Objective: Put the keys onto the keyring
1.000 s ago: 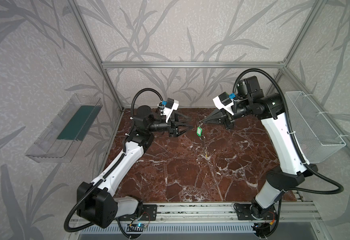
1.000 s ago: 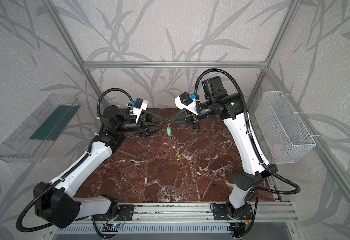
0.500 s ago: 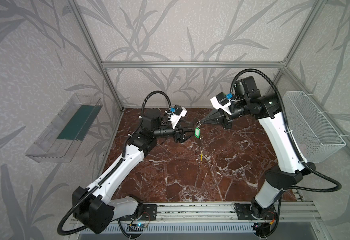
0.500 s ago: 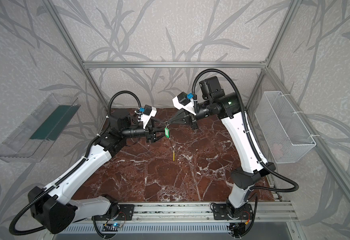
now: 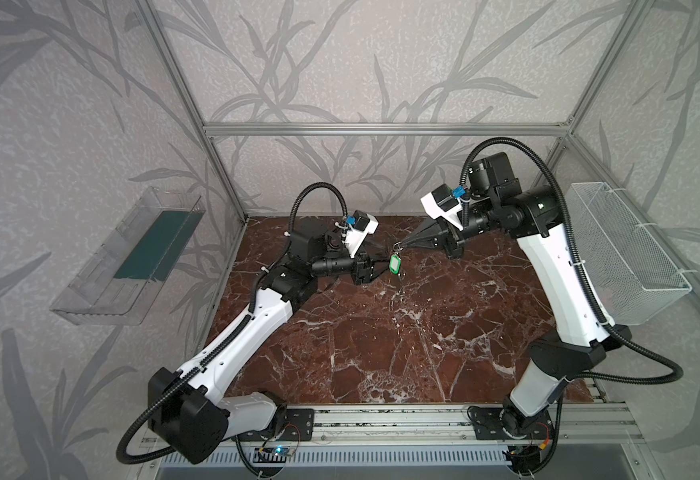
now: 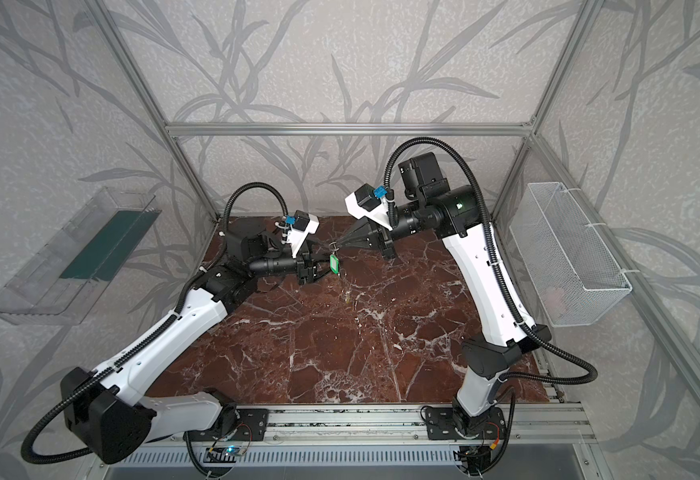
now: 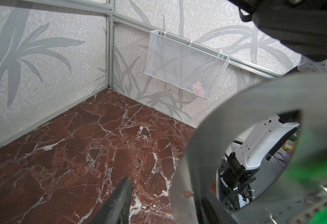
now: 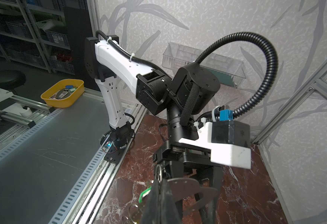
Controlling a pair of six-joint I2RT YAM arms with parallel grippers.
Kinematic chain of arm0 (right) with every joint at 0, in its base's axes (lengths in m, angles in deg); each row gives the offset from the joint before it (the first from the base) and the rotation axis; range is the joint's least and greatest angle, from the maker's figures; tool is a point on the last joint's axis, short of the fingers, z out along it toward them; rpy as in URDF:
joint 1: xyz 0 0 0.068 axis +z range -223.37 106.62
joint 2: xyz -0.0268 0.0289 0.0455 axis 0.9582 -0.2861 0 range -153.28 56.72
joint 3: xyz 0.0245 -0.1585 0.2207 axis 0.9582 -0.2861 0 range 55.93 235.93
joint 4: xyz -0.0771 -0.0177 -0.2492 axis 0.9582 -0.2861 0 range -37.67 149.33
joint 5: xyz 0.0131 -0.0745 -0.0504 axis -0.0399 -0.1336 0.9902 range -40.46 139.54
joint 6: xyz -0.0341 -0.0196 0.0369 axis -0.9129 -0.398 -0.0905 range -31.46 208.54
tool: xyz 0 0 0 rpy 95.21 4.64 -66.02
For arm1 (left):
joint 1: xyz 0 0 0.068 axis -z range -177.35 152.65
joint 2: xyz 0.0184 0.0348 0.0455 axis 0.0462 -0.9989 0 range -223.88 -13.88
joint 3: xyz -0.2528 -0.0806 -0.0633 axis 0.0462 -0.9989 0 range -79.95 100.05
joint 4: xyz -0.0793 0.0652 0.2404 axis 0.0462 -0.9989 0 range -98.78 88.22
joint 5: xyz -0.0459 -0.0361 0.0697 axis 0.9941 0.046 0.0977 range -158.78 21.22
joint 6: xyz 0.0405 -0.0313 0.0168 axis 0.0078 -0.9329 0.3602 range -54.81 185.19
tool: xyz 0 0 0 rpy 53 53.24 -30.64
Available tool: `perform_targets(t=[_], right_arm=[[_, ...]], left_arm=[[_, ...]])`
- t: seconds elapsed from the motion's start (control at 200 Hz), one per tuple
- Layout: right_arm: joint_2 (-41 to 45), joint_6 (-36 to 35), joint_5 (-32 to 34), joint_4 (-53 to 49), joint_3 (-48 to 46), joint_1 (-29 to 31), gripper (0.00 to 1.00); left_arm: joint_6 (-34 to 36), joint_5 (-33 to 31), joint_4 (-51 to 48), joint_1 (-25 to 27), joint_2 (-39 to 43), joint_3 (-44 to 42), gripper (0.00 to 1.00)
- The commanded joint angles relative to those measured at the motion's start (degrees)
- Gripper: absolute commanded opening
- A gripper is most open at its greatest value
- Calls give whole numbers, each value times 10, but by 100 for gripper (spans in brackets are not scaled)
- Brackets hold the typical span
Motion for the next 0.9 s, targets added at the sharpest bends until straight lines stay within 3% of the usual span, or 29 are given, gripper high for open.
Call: perform_targets(t=[0.0,0.135,0.39,0.685,0.895], right_arm=[[3,3,-16,6,9,3,0],[4,3,-14,8,4,2,0],[14,13,-6,29,-18,2,0],[57,83,39,130,-91,2,0],[97,134,74,200,-154,-5,25]], left_arm=[[7,-13,18,4,3,9,47],[4,-16,43,4,15,-6,42],[9,-32,43,5,33,-16,23],[44,-121,-12,5,52,-13,7],[83,-171,-71,5,55,9,4]])
